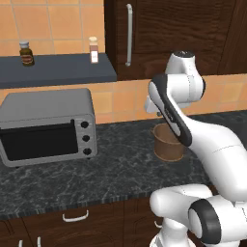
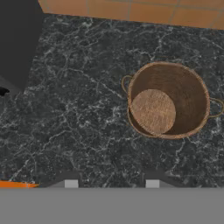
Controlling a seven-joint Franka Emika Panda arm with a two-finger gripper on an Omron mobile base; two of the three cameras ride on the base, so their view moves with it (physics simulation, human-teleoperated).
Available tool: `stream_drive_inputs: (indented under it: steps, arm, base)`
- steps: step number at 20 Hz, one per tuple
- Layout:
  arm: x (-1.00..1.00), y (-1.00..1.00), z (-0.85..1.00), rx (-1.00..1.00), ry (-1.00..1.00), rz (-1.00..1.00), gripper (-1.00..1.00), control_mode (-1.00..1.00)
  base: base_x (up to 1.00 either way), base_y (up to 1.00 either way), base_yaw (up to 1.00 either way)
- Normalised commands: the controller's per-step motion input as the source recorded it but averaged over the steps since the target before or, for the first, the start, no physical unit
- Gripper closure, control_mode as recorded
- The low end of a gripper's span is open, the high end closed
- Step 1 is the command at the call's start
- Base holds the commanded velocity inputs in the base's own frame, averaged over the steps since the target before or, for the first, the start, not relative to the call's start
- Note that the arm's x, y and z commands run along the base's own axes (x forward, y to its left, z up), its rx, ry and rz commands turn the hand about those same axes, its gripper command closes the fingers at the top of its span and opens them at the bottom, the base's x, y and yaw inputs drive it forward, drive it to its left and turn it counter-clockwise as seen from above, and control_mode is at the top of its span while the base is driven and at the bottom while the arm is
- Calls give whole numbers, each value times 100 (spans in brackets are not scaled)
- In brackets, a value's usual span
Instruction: Open the cabinet, pick up the bread from the cabinet and place it in the basket. Then move the basket to the dining counter.
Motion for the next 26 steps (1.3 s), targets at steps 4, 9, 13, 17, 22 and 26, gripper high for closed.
stream_drive_inputs:
  steps: [4,9,13,17,22,26]
  arm:
    - [-3,48,0,-6,-3,-10,-100,-100]
    - [-24,58,52,-9,-33,-27,-100,-100]
    - [0,26,100,0,-55,-4,-100,-100]
    - [-1,27,100,1,-54,-1,-100,-100]
    - [0,7,100,6,-24,1,-100,-100]
    - [6,2,99,4,-3,9,-100,-100]
  base:
    - [0,0,0]
    - [0,0,0]
    - [0,0,0]
    - [0,0,0]
    - [0,0,0]
    - [0,0,0]
